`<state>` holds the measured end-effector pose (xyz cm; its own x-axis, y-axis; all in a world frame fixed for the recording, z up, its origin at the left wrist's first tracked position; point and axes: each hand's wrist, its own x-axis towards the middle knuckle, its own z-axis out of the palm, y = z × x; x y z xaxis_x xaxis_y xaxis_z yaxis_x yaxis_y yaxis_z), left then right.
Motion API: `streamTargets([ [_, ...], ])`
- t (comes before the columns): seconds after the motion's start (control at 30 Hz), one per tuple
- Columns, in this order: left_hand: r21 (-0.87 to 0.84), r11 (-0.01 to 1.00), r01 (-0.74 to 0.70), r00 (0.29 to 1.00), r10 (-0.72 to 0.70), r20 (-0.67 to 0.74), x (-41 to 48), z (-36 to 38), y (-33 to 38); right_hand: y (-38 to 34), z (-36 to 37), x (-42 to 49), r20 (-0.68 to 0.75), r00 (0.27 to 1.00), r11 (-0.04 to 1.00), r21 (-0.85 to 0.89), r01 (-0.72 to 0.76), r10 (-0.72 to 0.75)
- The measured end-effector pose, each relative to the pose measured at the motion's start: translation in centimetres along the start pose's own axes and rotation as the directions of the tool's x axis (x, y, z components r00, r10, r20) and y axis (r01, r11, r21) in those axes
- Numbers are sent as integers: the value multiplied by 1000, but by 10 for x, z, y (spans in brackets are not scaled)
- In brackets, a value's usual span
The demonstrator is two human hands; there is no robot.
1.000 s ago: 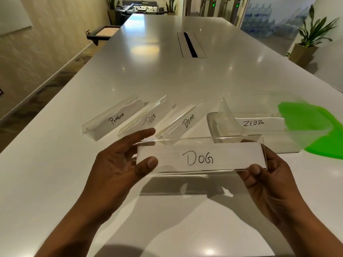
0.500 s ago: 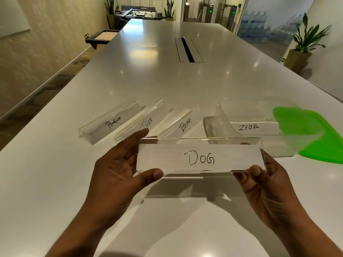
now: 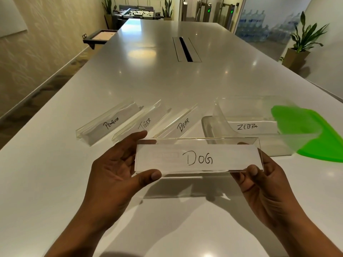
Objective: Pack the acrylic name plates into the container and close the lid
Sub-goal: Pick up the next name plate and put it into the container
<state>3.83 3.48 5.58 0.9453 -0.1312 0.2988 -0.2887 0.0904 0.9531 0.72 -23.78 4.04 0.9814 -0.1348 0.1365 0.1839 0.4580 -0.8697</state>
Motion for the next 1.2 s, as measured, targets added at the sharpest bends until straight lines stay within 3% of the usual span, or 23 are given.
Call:
streamTargets([
  [0.27, -46, 999, -3, 1000, 3, -4, 2, -2, 0, -13, -3, 6, 9, 999, 999, -2, -41, 41],
  [0.4, -39, 999, 4, 1000, -4, -2, 2, -4, 0, -45, -6, 16, 7, 994, 983, -149, 106, -106],
  [0.47, -29, 1000, 12, 1000, -12, 0, 1, -3, -3, -62, -5, 16, 62, 975, 908, -356, 220, -213],
  [0.53, -18, 1000, 22, 1000, -22, 8, 1, 1, -6, -78, -2, 15, 195, 950, 739, -597, 311, -242],
  [0.63, 8, 1000, -3, 998, 2, 58, 0, 11, -9, -93, 5, 12, 352, 932, 376, -854, 360, -93],
  [0.7, 27, 999, -21, 997, 19, 76, 1, 20, -9, -97, 11, 11, 398, 917, 228, -894, 387, 5],
  [0.83, 46, 997, -62, 991, 56, 119, 3, 33, -6, -97, 18, 14, 417, 892, 165, -905, 391, 176],
  [1.2, 116, 982, -151, 980, 133, 145, 4, 41, -1, -97, 21, 25, 454, 855, 96, -890, 445, 251],
])
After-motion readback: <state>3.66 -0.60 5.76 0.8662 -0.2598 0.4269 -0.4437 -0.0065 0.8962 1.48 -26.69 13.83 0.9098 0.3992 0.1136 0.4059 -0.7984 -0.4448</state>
